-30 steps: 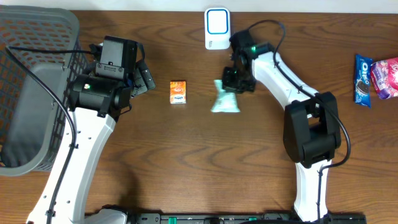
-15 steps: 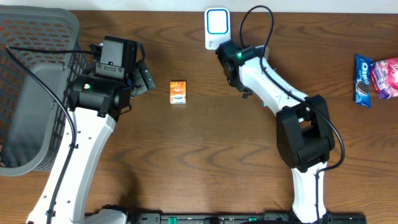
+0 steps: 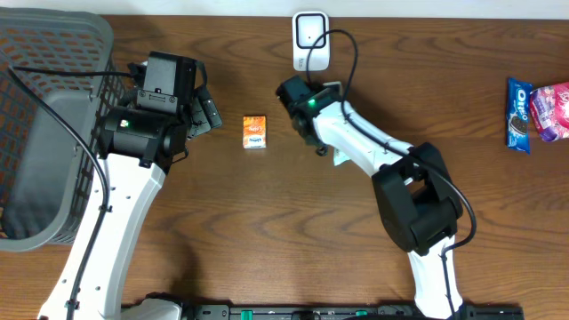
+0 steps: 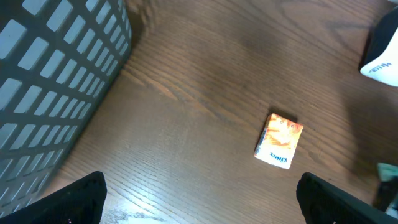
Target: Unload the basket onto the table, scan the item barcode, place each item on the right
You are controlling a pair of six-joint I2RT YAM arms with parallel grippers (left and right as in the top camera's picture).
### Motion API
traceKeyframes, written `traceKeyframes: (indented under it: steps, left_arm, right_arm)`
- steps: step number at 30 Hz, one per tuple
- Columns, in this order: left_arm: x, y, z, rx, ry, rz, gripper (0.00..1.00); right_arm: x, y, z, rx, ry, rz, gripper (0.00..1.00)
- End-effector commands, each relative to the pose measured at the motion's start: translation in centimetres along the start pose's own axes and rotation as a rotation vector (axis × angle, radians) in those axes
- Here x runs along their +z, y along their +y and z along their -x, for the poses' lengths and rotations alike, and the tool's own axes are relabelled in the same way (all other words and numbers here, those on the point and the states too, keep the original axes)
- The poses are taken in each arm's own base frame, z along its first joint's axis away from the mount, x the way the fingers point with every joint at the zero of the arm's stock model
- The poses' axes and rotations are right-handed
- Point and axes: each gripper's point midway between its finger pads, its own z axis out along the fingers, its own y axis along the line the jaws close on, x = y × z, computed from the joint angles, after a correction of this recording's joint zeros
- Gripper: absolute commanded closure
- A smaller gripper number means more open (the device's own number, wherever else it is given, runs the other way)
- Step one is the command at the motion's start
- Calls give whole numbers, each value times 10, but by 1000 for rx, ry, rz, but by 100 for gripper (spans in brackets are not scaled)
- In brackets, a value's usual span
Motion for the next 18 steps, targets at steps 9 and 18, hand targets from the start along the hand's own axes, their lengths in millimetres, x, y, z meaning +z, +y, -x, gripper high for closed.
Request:
traceKeyframes:
  steps: [9,18]
  left_arm:
    - [1,1,0,-2,2,6,2]
    - [1,1,0,-2,2,6,2]
  right_arm:
    - [-47,-4,41,-31,-43,66,43]
    - [-67,15,40,-222,0,212,40]
